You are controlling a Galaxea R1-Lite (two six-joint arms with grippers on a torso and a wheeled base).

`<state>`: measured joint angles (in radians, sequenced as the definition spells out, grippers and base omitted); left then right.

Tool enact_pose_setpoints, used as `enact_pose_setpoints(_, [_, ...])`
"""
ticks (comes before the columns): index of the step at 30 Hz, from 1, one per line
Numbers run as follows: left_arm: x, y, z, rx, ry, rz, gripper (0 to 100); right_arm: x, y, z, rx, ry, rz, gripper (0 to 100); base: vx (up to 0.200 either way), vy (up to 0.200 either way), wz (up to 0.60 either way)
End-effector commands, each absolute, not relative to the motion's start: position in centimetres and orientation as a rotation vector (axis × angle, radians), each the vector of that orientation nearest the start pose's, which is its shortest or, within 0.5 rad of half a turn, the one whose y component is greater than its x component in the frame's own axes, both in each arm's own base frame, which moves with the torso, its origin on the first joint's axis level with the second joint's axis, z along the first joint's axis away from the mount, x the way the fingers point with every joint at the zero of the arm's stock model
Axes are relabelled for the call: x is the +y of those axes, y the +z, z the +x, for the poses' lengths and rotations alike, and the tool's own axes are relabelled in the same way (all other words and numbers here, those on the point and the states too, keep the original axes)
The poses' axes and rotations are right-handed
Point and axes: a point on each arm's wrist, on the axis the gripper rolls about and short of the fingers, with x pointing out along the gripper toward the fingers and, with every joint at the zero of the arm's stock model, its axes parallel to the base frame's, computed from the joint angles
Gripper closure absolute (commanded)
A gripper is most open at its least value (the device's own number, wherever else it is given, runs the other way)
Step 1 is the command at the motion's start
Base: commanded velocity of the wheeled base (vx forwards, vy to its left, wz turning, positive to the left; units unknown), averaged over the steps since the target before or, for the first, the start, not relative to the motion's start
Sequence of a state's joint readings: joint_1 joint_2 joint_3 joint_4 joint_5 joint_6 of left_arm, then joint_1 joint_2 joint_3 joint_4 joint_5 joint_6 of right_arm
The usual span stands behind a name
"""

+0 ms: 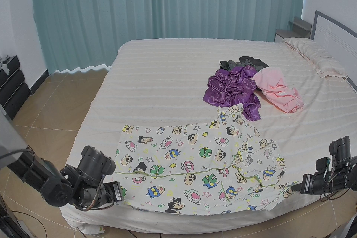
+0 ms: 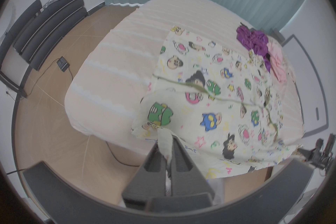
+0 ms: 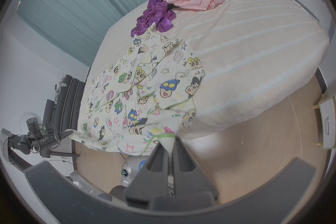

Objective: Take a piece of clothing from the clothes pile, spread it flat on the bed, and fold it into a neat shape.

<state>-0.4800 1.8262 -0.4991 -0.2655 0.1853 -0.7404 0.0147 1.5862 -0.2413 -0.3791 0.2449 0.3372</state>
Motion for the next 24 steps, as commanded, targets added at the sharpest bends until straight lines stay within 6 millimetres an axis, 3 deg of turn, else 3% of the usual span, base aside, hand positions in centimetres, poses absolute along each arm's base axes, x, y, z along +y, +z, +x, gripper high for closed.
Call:
enact_pose_setpoints(1, [-10.2,5.0,23.7,1.012,0.154,-0.367,100,0.8,5.5,19.5,1.032,0.066,0.427,100,0.0,0.0,0.0])
enact_pose_setpoints(7, [-9.5,3.6,26.2,1.037,0.201,-0.396,100,1.0,5.2,21.9,1.029,0.058,0.441,100,0.0,0.0,0.0])
enact_pose_setpoints(16, [-8.8,3.2,29.7,1.073,0.224,-0.458,100,1.0,4.5,25.1,1.022,0.054,0.444,100,0.0,0.0,0.0])
enact_pose_setpoints(20, [-8.6,3.0,30.2,1.074,0.236,-0.463,100,1.1,4.5,25.8,1.016,0.056,0.443,100,0.0,0.0,0.0])
enact_pose_setpoints(24, [-8.1,1.7,31.7,1.09,0.269,-0.469,100,1.3,4.2,27.4,1.007,0.065,0.437,100,0.0,0.0,0.0])
